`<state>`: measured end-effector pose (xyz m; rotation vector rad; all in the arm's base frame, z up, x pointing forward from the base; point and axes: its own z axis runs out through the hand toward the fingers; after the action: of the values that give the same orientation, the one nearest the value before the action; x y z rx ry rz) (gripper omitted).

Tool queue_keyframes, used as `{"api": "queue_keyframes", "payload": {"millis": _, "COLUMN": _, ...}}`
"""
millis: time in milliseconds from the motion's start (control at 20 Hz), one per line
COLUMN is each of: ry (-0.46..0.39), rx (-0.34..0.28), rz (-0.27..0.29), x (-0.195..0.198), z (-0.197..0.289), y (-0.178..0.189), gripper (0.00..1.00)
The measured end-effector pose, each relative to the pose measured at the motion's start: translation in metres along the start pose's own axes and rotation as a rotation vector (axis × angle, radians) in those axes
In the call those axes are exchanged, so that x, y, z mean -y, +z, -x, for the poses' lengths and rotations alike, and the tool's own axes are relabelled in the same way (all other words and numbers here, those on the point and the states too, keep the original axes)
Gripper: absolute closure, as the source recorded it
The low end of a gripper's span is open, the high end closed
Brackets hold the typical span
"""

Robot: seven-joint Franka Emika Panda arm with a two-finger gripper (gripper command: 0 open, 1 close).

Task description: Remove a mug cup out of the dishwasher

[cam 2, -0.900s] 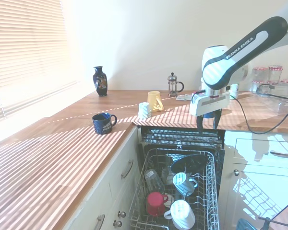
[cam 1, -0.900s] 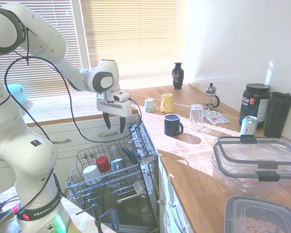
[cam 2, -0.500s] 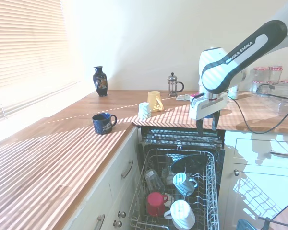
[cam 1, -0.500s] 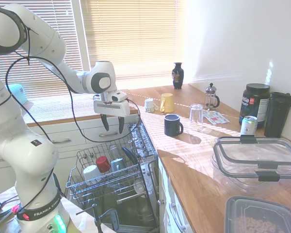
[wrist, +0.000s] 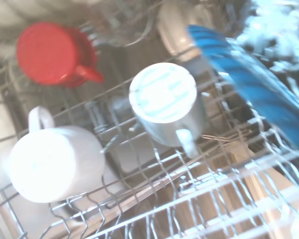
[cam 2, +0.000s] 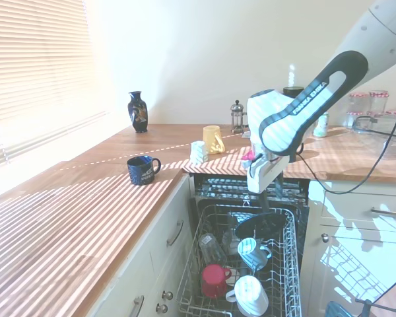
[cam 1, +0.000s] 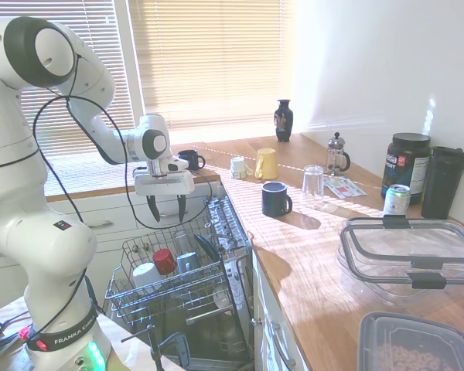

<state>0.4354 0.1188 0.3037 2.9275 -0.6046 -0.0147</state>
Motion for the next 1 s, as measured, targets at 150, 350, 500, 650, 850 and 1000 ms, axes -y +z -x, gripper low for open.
{"api": "queue_keyframes", "payload": {"millis": 150, "ry": -0.094, "rx": 0.005, "rz": 0.031, "x": 0.03, "z": 0.005, "y": 0.016, "gripper": 0.0}}
{"api": "queue_keyframes", "payload": {"millis": 350, "ry": -0.203, "rx": 0.031, "rz": 0.083, "x": 0.066, "z": 0.017, "y": 0.049, "gripper": 0.0}}
{"api": "queue_keyframes", "payload": {"millis": 500, "ry": -0.269, "rx": 0.057, "rz": 0.132, "x": 0.092, "z": 0.04, "y": 0.083, "gripper": 0.0}}
{"api": "queue_keyframes", "payload": {"millis": 650, "ry": -0.327, "rx": 0.072, "rz": 0.157, "x": 0.12, "z": 0.061, "y": 0.108, "gripper": 0.0}}
{"api": "queue_keyframes", "payload": {"millis": 850, "ry": -0.374, "rx": 0.079, "rz": 0.16, "x": 0.15, "z": 0.074, "y": 0.127, "gripper": 0.0}}
{"api": "queue_keyframes", "payload": {"millis": 1000, "ry": -0.399, "rx": 0.089, "rz": 0.162, "x": 0.166, "z": 0.081, "y": 0.143, "gripper": 0.0}}
